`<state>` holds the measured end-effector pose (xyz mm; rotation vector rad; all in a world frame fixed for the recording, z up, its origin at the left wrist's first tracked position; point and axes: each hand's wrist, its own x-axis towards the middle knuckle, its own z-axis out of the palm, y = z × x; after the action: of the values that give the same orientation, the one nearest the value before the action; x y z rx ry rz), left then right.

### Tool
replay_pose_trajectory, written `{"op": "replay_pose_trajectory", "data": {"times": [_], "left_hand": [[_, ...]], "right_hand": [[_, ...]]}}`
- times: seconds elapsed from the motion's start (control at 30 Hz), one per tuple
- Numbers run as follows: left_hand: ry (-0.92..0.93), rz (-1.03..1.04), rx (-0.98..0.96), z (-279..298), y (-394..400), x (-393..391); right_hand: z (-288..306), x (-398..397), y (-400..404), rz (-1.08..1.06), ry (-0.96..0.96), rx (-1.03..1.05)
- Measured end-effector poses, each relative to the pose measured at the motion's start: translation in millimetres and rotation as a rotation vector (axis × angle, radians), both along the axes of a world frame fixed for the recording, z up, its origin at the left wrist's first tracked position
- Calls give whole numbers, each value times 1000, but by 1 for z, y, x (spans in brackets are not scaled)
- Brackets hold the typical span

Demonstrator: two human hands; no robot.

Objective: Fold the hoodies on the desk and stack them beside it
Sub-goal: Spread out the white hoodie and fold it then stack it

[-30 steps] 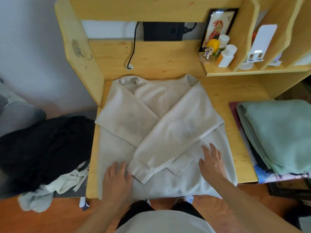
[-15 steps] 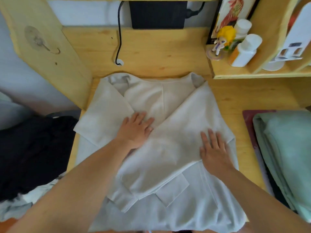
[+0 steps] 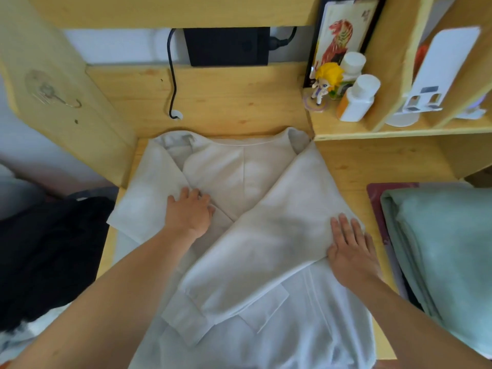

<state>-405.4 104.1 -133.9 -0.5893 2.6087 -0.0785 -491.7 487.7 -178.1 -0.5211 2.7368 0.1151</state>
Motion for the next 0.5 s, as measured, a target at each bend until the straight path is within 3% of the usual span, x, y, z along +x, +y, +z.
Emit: {"op": "replay_pose_trajectory", "data": {"times": [0.17, 0.3, 0.37, 0.5], "left_hand": [[-5, -32, -18, 6, 15, -5], [156, -113, -44, -7, 20, -1], [262, -157, 6, -22, 10, 8], [347, -168, 62, -36, 9, 32]], "right_hand": [[24, -4, -15, -150, -54, 128], [39, -20, -77, -127, 162, -234], [34, -31, -105, -3, 85, -339], [4, -16, -107, 4, -127, -75]]}}
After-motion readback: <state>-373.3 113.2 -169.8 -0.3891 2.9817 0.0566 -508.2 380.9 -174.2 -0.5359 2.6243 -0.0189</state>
